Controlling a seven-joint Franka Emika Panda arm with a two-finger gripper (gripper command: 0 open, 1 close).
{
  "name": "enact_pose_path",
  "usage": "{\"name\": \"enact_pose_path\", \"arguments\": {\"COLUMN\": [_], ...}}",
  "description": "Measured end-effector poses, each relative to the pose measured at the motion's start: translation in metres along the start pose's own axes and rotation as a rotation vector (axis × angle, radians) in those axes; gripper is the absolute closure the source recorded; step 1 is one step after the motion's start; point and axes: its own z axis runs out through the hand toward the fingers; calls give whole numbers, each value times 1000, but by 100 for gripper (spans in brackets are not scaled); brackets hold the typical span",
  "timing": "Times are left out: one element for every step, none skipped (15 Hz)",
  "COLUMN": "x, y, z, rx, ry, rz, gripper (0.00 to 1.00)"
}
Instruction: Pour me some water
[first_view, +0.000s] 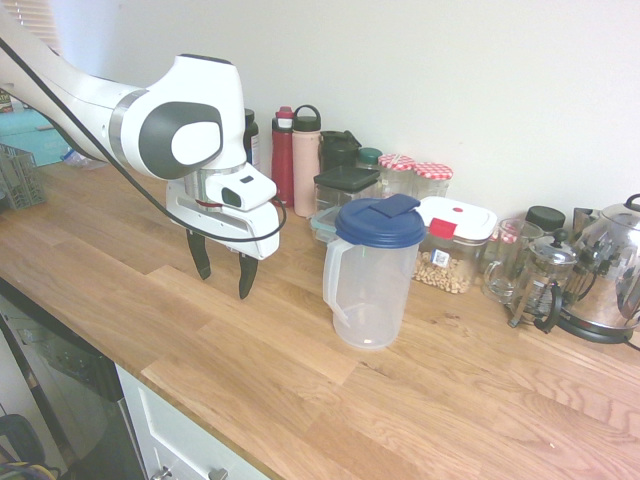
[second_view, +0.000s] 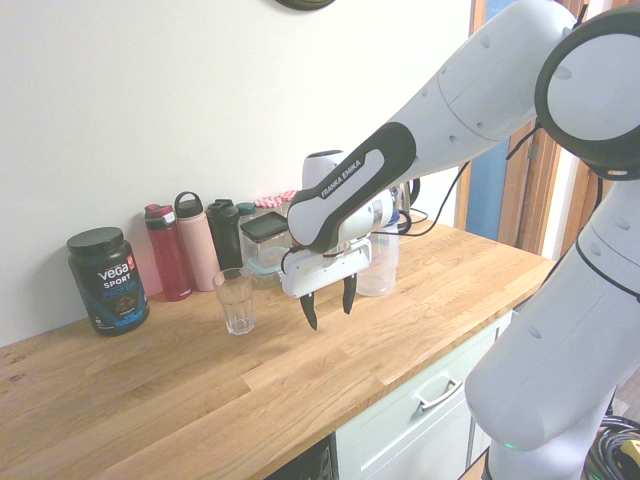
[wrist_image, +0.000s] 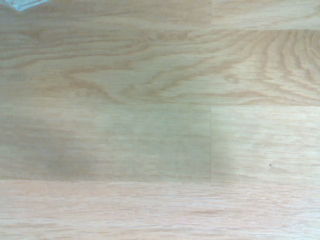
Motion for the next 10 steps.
{"name": "enact_pose_path", "arguments": {"x": [0,1,5,11,17,22,25,28,32,38], "y": [0,-1,-5,-9,-10,-8,-1,11,27,47], "z": [1,0,-10,-28,-56,-88,-120,-150,-174,-191], "rx": [1,8,29,55,87,118,147,173,199,224], "ry": [-4,-9,0,17,41,74,111,147,183,213], "rz": [5,19,37,53,64,76,94,115,140,162], "gripper": [0,0,0,0,0,0,0,0,0,0]}}
